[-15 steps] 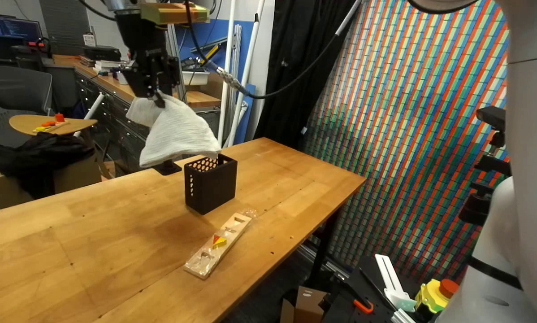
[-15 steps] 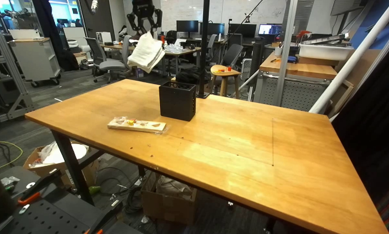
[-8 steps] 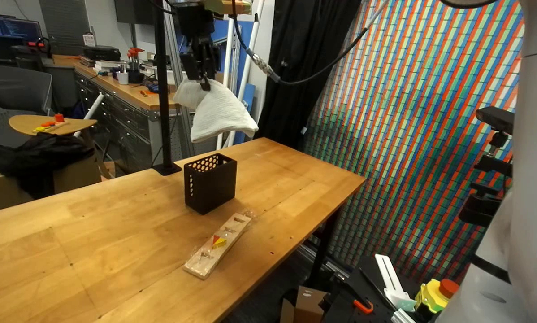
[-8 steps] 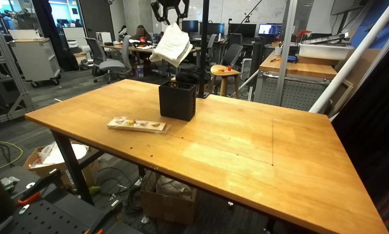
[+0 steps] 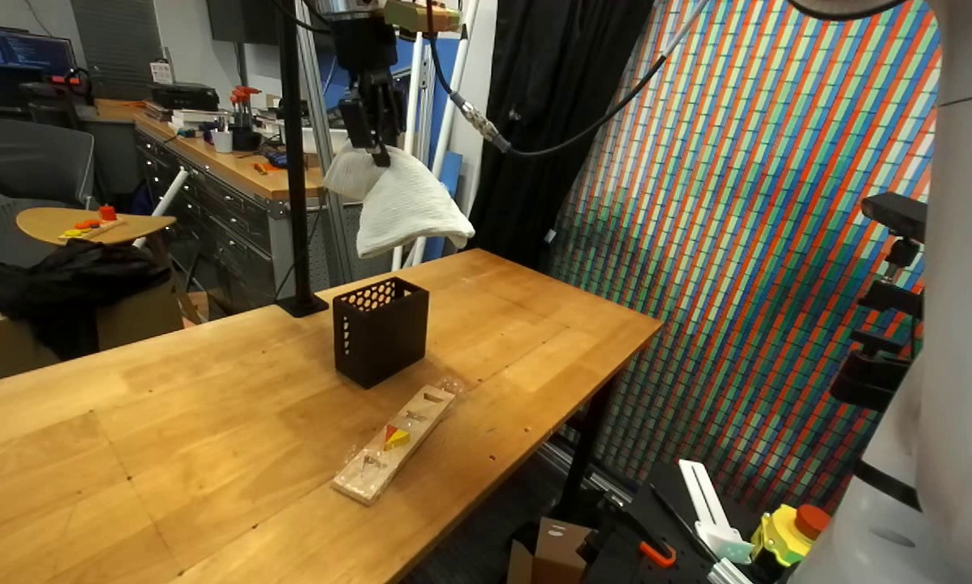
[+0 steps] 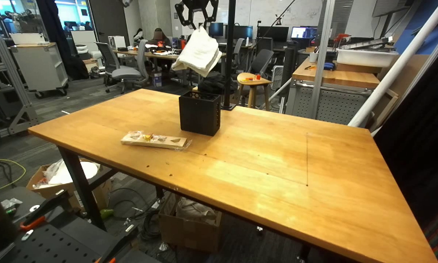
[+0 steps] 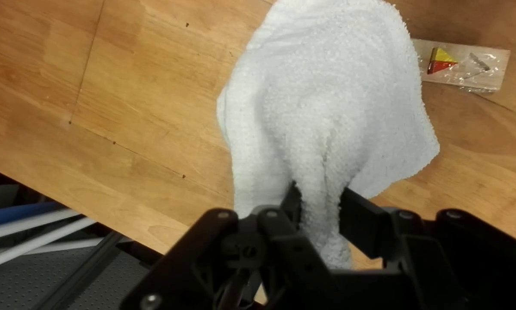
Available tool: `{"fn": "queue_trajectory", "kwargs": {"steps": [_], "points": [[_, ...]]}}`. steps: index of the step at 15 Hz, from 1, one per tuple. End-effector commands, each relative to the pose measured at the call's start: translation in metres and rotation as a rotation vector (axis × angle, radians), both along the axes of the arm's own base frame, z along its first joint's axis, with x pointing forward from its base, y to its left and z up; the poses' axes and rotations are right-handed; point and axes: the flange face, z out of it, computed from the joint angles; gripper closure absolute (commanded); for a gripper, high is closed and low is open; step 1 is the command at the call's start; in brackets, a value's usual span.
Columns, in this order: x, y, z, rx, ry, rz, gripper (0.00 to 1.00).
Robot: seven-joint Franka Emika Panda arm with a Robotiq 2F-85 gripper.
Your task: Pick the cloth and shove it in the black box
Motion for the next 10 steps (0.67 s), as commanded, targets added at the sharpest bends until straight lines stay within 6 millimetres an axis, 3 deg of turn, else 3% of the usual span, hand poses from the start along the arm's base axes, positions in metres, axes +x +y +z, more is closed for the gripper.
{"fn": "queue_trajectory", "kwargs": {"steps": [1,10], "points": [[0.008,0.01,0.0,0.013,0.002,0.002,0.9],[0.027,-0.002,-0.046,0.073,0.007,-0.054,0.9]]}}
